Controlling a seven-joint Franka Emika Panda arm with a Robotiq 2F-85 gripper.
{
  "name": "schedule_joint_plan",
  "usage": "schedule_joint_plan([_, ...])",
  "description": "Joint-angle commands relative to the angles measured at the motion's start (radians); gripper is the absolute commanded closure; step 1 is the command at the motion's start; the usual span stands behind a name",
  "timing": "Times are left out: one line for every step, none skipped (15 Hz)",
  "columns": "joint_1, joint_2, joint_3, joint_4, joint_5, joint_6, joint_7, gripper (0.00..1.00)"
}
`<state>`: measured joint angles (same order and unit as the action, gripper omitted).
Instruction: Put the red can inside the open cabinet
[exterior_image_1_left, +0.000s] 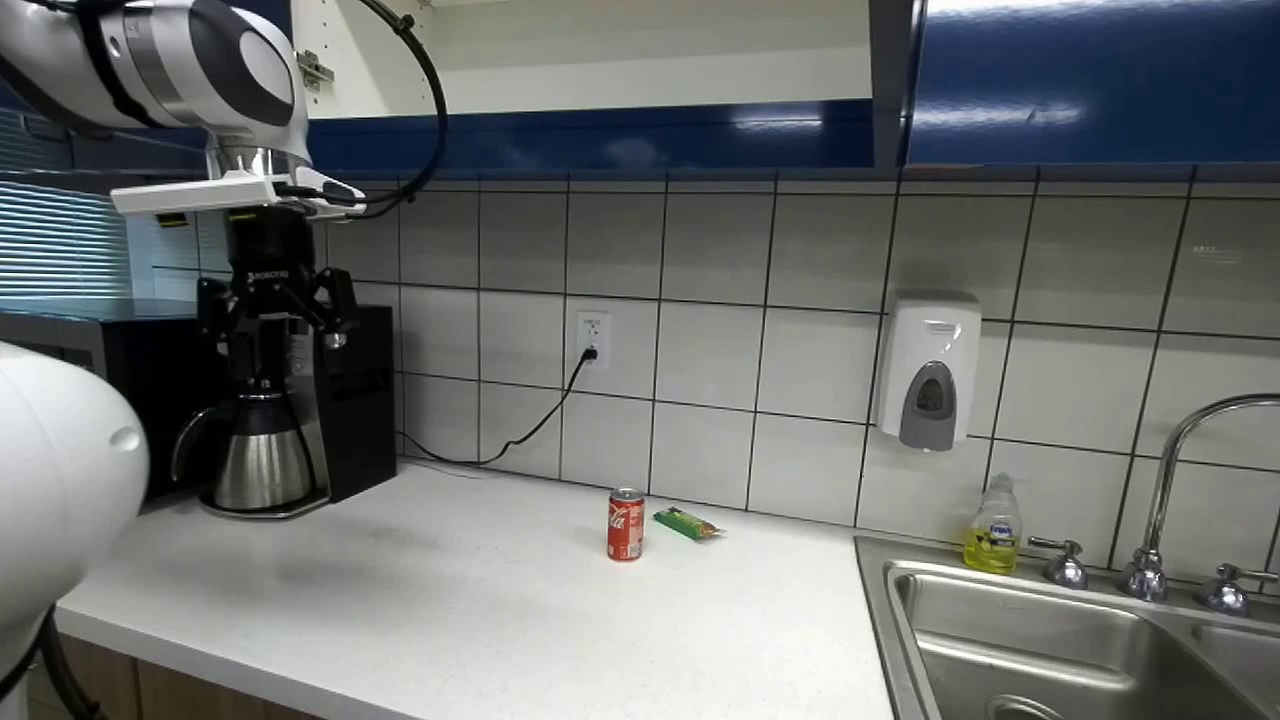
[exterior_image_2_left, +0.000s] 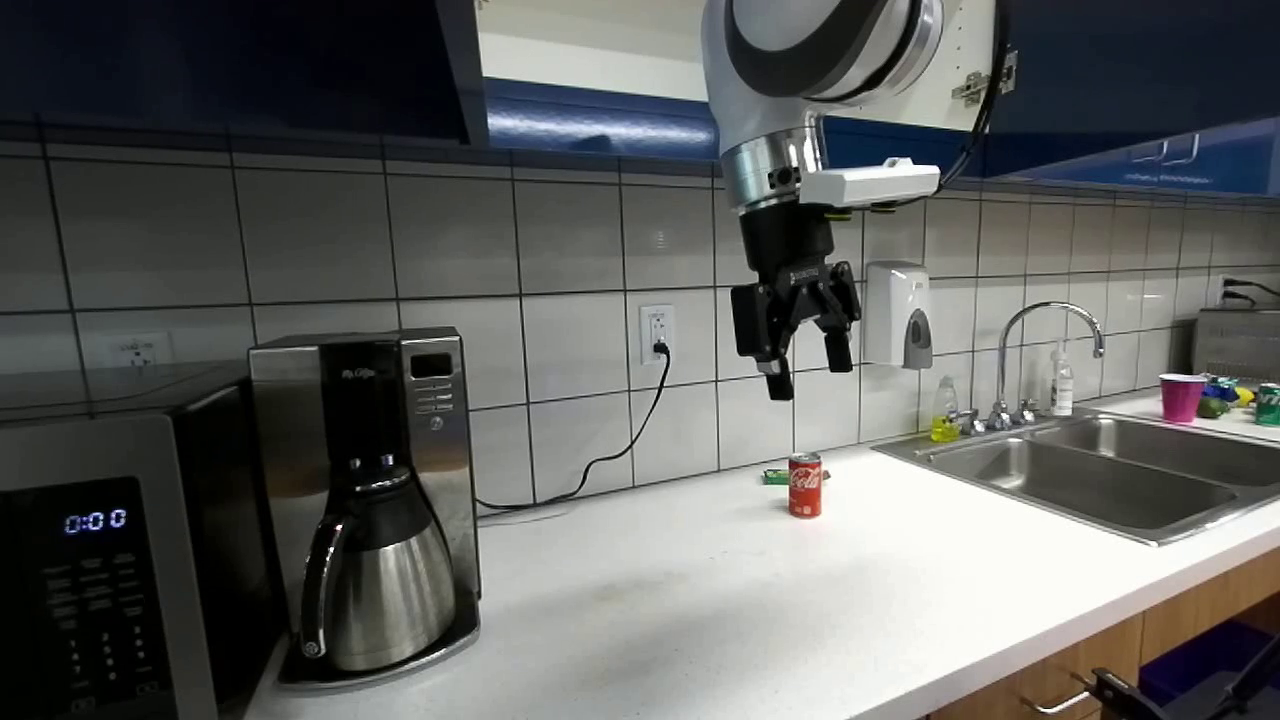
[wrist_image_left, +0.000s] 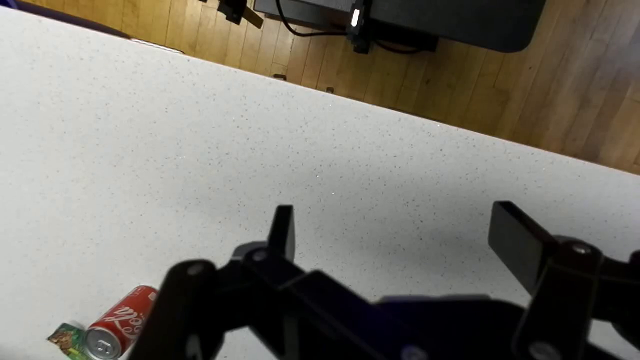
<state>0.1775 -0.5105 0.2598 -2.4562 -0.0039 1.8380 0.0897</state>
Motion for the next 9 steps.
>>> schedule_joint_plan([0.014,0.002,-0.012,0.002,-0.006,-0.002,0.006,0.00])
schedule_joint_plan([0.007,0.005,-0.016,-0.001,-0.014,0.012,0.005,0.00])
schedule_joint_plan([-0.001,0.010,-0.021,-0.002,-0.020,0.023,0.008,0.00])
schedule_joint_plan([-0.010,0.018,-0.032,-0.004,-0.025,0.037,0.009,0.00])
schedule_joint_plan([-0.020,0.027,-0.040,-0.007,-0.036,0.049,0.012,0.00])
schedule_joint_plan([-0.033,0.043,-0.056,-0.014,-0.045,0.077,0.007,0.00])
schedule_joint_plan([-0.044,0.059,-0.074,-0.022,-0.052,0.110,0.003,0.00])
schedule_joint_plan([-0.059,0.078,-0.090,-0.032,-0.063,0.146,0.003,0.00])
schedule_joint_plan([-0.073,0.101,-0.107,-0.041,-0.073,0.185,0.002,0.00])
